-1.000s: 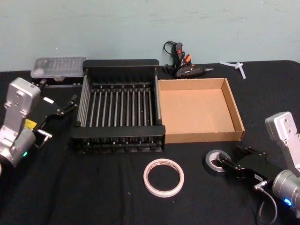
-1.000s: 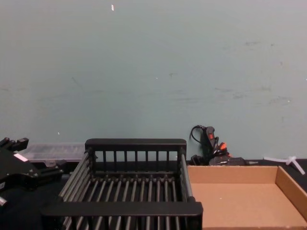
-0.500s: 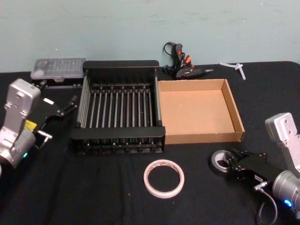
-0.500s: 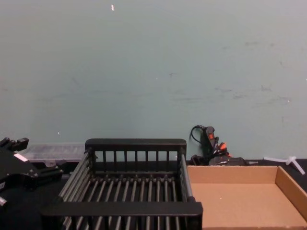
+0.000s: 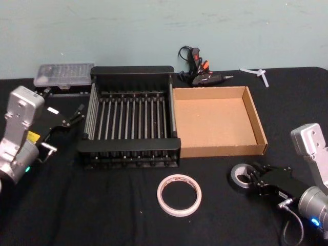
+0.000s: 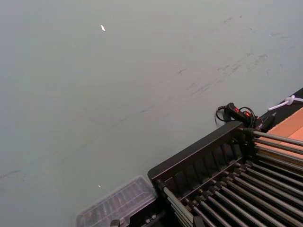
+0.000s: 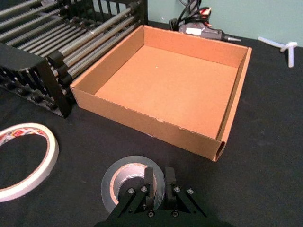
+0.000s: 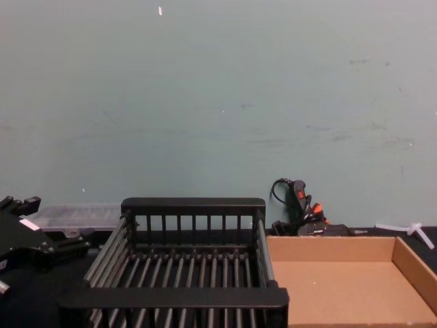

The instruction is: Pick up the white tape and place it into the black box , Pick up the silver tape and place it into the brown box.

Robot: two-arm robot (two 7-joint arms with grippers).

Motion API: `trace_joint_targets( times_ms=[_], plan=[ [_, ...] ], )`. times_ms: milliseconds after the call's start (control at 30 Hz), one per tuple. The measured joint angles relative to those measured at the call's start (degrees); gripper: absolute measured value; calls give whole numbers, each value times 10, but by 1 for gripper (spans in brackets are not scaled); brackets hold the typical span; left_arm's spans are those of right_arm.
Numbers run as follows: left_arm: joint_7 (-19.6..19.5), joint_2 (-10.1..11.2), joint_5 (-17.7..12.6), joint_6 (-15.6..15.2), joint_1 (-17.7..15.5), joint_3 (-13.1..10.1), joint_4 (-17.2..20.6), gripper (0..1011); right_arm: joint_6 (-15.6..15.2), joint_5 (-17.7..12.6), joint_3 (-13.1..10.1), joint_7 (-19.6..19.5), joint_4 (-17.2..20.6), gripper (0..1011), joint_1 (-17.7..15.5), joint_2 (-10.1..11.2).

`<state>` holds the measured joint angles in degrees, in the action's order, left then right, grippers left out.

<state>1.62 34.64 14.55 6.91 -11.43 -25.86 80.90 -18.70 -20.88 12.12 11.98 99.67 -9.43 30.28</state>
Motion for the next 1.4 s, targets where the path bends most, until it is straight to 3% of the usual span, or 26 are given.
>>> trace_joint_targets(
  times_ms=[500,700,1033,1400],
  plan=[
    [0,0,0,0,0,0,0,1001,32,1,-27,40,36,144,-12,1],
    [0,0,0,0,0,0,0,1001,46,-3,-34,44,45,144,0,-3],
    [0,0,0,0,0,0,0,1001,61,-3,-27,43,23,144,55,-27],
    [0,0,0,0,0,0,0,1001,60,13,-3,23,-38,144,133,-69]
  ],
)
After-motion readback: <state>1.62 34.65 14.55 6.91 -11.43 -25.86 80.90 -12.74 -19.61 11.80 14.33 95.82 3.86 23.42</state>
